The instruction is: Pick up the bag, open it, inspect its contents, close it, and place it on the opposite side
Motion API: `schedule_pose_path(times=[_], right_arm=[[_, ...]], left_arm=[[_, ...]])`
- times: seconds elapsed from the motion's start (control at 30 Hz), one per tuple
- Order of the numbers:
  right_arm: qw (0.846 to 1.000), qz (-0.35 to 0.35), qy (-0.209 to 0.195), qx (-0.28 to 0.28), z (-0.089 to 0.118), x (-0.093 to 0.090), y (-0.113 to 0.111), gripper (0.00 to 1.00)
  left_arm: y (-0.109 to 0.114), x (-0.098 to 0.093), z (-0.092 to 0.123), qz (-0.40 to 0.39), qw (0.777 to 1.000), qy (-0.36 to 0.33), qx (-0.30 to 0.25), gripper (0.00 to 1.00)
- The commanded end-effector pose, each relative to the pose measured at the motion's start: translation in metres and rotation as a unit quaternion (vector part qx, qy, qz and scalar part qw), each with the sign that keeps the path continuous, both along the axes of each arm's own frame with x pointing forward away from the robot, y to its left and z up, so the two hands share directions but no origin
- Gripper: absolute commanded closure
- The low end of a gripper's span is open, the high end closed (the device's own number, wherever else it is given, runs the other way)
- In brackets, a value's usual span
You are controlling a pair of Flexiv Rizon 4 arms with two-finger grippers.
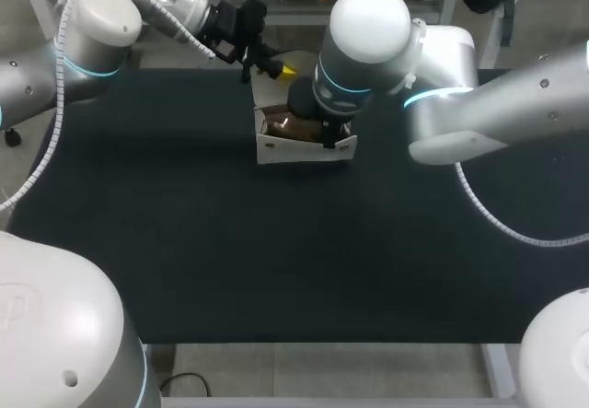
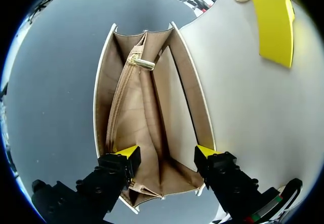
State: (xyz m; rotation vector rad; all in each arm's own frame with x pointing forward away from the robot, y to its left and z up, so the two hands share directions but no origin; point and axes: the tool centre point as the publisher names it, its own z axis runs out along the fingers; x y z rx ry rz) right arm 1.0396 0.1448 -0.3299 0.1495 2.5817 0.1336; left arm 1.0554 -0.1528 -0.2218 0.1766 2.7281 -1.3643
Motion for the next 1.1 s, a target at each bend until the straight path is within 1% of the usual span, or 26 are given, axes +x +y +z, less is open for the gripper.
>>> schedule_pose_path(times=[0.03,0.37,0.5,0.63,0.73,1.0,1.1], right_arm=[[1.000,0.001,0.000,0.000,-0.0066,0.0044,-0.0012,0.29],[1.000,0.000,-0.002,0.000,-0.0055,0.0043,-0.0013,0.27],[1.000,0.000,-0.002,0.000,-0.0053,0.0042,-0.0013,0.29],[1.000,0.001,-0.002,0.000,-0.0052,0.0041,-0.0012,0.27],[1.000,0.001,-0.003,0.000,-0.0050,0.0041,-0.0011,0.29],[1.000,0.001,-0.004,0.001,-0.0036,0.0041,-0.0011,0.28],[1.000,0.002,-0.007,0.002,-0.0009,0.0036,-0.0009,0.29]], left_arm=[[0.0000,-0.0001,-0.0022,-0.001,1.000,0.000,-0.001,1.00],[0.0003,-0.0006,-0.0015,-0.001,1.000,-0.001,-0.001,1.00],[0.0004,-0.0008,-0.0015,0.000,1.000,-0.001,-0.001,1.00],[0.0005,-0.0010,-0.0018,0.000,1.000,-0.001,0.000,1.00],[0.0006,-0.0010,-0.0021,0.001,1.000,0.000,0.000,1.00],[0.0007,-0.0011,-0.0022,0.002,1.000,-0.002,0.002,1.00],[0.0007,-0.0015,-0.0018,0.002,1.000,-0.003,0.002,1.00]])
